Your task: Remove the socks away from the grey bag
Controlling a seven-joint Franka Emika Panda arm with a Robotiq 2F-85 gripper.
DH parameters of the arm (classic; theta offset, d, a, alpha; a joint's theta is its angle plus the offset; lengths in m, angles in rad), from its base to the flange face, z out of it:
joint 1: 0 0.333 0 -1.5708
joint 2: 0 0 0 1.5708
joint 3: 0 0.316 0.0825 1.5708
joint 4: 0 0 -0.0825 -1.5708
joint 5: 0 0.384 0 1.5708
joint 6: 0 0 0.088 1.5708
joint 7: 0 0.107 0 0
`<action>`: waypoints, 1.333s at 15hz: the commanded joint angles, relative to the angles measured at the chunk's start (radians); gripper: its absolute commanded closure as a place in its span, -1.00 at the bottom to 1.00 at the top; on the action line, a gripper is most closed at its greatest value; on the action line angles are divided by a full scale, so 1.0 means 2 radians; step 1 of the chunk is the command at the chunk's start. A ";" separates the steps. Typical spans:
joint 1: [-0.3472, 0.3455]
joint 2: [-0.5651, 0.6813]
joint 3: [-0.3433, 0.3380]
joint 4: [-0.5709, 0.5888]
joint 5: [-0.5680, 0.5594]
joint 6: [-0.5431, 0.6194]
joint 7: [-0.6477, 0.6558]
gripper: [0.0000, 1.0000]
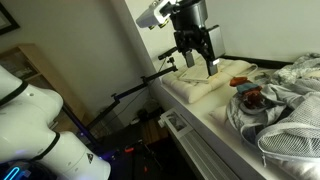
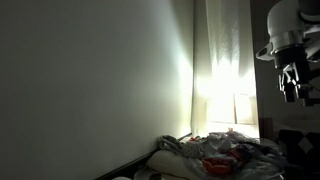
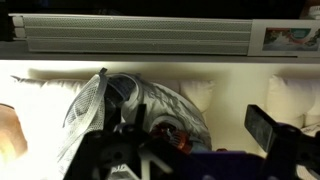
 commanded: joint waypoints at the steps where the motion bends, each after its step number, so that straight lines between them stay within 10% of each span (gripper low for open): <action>1: -0.015 0.024 0.007 0.001 -0.023 0.043 -0.001 -1.00; 9: -0.035 0.122 0.011 0.043 -0.022 0.117 -0.031 -1.00; 20: -0.034 0.224 0.071 0.114 -0.030 0.069 -0.063 -1.00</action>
